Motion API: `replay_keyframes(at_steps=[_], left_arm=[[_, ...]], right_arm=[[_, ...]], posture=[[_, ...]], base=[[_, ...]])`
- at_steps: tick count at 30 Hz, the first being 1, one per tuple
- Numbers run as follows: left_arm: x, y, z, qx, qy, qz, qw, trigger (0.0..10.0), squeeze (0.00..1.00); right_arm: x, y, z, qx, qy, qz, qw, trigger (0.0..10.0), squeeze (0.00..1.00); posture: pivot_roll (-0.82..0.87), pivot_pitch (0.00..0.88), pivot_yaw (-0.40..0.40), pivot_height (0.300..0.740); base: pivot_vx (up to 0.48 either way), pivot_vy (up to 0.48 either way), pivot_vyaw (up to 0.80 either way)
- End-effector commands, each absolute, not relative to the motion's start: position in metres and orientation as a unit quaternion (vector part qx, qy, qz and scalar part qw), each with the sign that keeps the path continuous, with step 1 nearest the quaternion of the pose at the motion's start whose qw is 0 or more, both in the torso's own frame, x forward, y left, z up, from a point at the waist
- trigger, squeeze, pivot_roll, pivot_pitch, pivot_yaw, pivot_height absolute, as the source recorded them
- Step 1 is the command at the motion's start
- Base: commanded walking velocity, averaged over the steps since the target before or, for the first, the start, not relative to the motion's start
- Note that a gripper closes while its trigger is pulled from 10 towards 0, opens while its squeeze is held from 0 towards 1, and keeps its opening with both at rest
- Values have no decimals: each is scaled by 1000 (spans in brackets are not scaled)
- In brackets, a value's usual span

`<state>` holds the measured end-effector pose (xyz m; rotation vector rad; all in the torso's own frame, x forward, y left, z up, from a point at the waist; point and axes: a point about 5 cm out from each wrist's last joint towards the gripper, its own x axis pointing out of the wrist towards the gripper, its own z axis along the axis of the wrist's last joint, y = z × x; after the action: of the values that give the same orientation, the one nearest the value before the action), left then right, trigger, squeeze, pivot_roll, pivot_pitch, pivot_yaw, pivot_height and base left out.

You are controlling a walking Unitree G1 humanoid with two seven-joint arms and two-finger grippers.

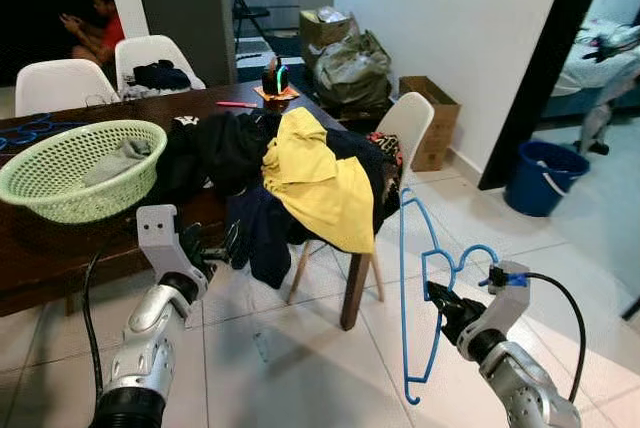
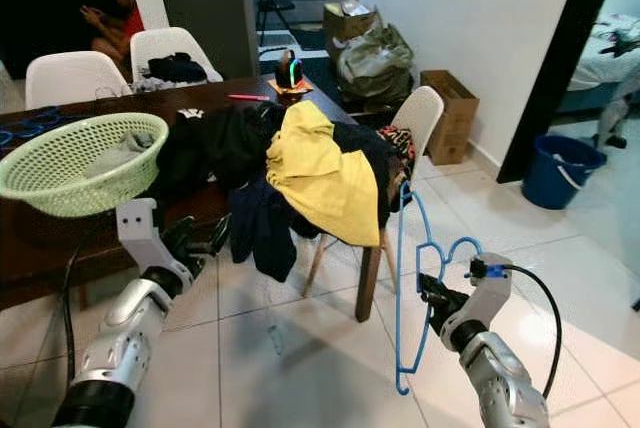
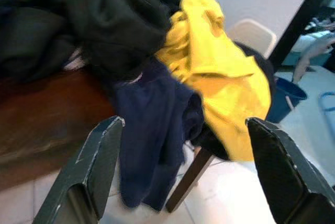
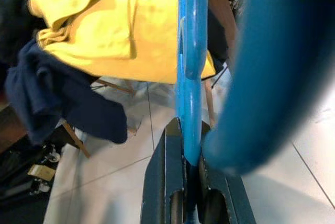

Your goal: Hang hanger

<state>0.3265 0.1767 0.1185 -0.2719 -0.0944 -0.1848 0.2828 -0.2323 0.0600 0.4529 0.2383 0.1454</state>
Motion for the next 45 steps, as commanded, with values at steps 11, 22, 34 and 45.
replay_keyframes(at_steps=[11,22,34,45], left_arm=[[329,159,153,-108,-96,-144,979,10000,0],[330,130,198,-54,-161,-218,961,10000,0],[344,136,178,112,-86,-111,984,10000,0],[326,129,153,182,71,-98,976,10000,0]], right_arm=[[287,-231,66,225,110,75,965,10000,0],[290,-231,68,226,104,73,966,10000,0],[291,-231,69,223,103,75,966,10000,0],[293,-238,72,216,103,71,968,10000,0]], posture=[[-13,0,-32,740],[-15,0,-34,740],[-12,0,-38,740],[-6,0,-44,740]], base=[[445,0,0],[470,0,0],[143,0,0],[0,0,0]])
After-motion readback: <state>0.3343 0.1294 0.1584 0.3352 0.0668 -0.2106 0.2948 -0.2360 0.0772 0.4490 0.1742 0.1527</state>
